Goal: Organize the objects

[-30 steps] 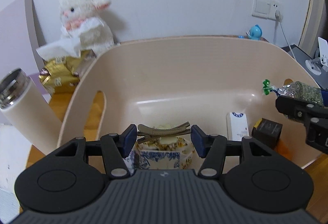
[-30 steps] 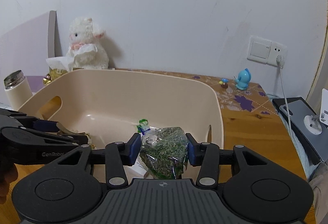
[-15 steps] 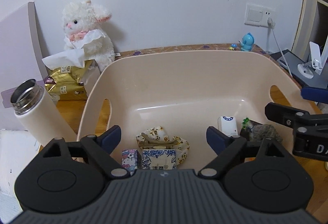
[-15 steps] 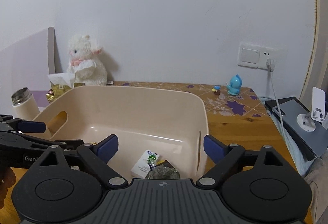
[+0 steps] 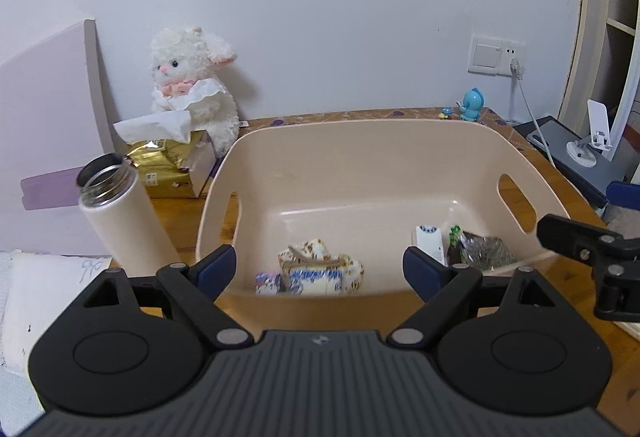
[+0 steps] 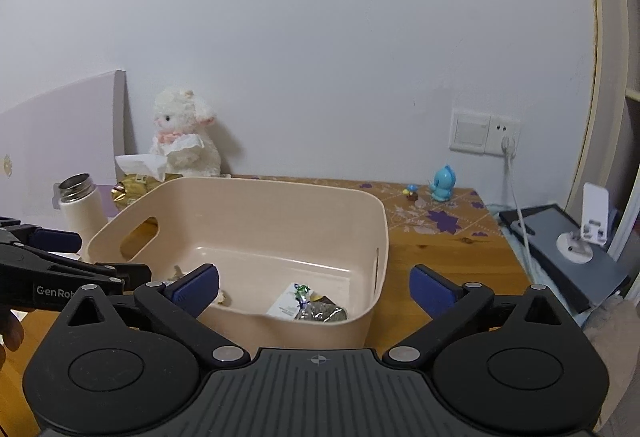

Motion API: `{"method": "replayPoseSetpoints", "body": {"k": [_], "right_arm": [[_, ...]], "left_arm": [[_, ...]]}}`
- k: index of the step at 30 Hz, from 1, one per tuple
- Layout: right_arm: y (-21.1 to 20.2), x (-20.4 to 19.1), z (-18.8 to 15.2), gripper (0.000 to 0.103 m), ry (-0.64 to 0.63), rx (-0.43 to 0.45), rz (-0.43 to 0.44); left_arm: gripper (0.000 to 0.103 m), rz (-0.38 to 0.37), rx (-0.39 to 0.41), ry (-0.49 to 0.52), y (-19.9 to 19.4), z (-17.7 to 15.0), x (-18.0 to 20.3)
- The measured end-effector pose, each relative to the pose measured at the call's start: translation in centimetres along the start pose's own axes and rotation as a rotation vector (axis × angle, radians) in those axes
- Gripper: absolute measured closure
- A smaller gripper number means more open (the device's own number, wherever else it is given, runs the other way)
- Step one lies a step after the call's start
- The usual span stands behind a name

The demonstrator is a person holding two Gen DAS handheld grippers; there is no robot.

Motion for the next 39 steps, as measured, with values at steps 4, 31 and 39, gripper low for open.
{"method": "replayPoseSetpoints", "body": {"k": [4,31,39], "right_arm": [[-2.0,-0.4,-0.4,0.000,-0.004,0.015,0.003],[-9.8,-0.8,-2.9,0.000,0.039,0.023,0.059],[-11.0,-0.7,-3.2,0.000,0.037,0.031,0.065]], "left_arm": [[0.012,0.000,0.014,-0.009,-2.0,-0.8,-0.5],[0.011,-0.032,0.080,-0.022,-11.9,-5.2,-2.1],[0.011,-0.035,0.071,-0.027,-13.2,-6.3,-2.6]]}}
Point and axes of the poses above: each gripper's, at about its wrist camera, not at the fingertips, and y roughly the way its jaws point, x to its right, z to its top, the point moved 1 cm from there along y, roughly the way its jaws point, and after that the axes turned 15 degrees about -y, right-handed, at the moved point
